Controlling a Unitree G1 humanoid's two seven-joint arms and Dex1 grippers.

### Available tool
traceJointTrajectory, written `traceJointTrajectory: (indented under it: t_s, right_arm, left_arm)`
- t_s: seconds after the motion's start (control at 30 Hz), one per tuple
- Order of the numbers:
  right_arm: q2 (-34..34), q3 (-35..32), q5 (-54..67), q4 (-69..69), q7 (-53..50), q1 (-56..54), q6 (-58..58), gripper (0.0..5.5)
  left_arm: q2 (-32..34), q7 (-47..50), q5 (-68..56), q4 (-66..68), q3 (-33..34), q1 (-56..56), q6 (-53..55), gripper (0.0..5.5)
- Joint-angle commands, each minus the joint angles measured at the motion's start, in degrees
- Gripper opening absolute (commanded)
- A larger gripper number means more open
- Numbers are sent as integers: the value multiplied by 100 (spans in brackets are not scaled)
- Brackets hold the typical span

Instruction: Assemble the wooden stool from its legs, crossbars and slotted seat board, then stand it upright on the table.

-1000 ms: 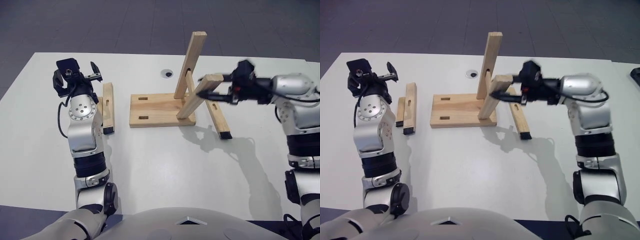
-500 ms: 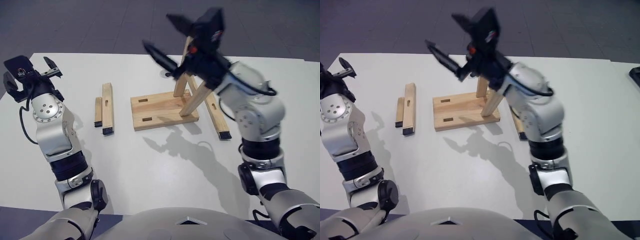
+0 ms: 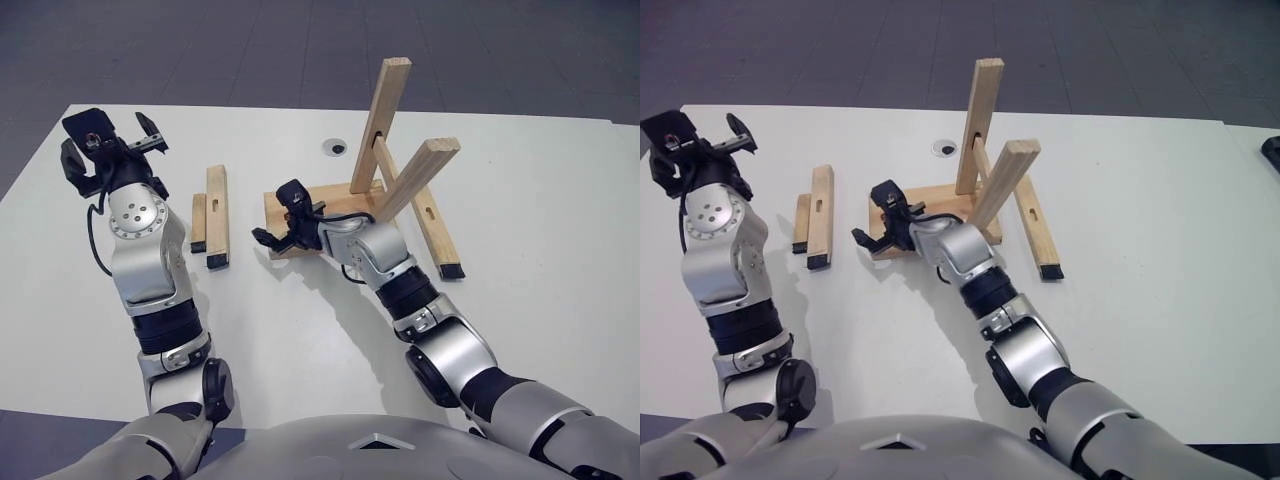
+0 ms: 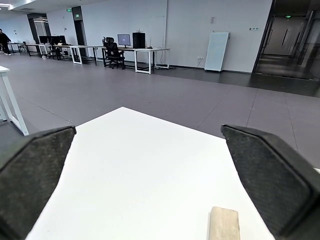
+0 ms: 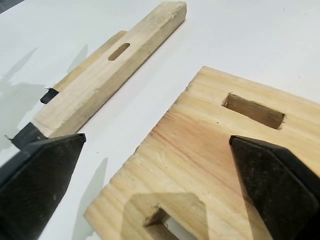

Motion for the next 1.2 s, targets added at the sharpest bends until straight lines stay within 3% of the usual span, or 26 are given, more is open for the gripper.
traceJointTrajectory:
  t_s: [0.03, 0.2, 0.37, 0.53, 0.7, 0.97, 1.2]
  right_arm:
    - [228, -210, -210, 591, -22, -471, -51, 536]
    - [236, 1, -268, 940, 600, -511, 163, 536]
    - [-68, 623, -134, 138, 1679, -131, 631, 536]
    - [-1094, 1433, 182, -1622, 2880, 344, 1323, 536]
    - [-2614, 1942, 230, -3112, 3789, 441, 1503, 536]
    - [-3708, 1549, 161, -3630, 4059, 310, 1459, 536]
    - [-4044, 114, 245, -3814, 3416, 529, 1814, 536]
  left_arm:
    - [-30, 11, 0, 40, -20, 36, 2, 540]
    - [-10, -1, 12, 97, 3, 59, 16, 540]
    - [-23, -14, 29, 105, -28, 84, 67, 540]
    - [-46, 20, 39, 55, 8, 162, 103, 540]
    - [-42, 61, 58, -70, 46, 258, 157, 540]
    - [-10, 72, 79, -179, 75, 405, 282, 540]
    - [-27, 117, 74, -295, 128, 465, 340, 540]
